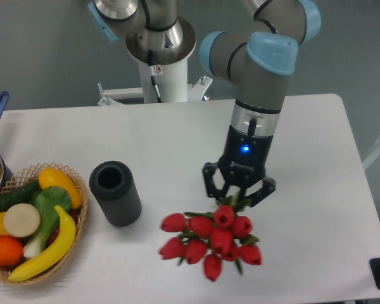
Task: Insert the flowers into the vase
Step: 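Carry the tulips over the black vase, stems pointing down, then lower the tulip stems into the black vase opening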
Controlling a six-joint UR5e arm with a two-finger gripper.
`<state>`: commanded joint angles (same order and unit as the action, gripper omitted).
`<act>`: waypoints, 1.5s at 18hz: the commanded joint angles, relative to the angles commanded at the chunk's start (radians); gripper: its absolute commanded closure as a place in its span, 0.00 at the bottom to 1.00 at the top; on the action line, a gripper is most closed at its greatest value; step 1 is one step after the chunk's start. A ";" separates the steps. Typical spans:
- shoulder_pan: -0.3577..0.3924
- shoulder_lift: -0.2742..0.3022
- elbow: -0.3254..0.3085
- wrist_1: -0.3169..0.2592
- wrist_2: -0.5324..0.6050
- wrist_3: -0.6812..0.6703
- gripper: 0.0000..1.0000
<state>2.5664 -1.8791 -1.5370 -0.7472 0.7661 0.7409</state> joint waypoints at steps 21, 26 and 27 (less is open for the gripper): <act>-0.018 0.176 -0.290 0.080 -0.502 0.103 0.94; -0.023 0.184 -0.370 0.080 -0.568 0.155 0.93; -0.023 0.184 -0.379 0.080 -0.573 0.163 0.93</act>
<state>2.5433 -1.6950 -1.9158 -0.6673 0.1933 0.9034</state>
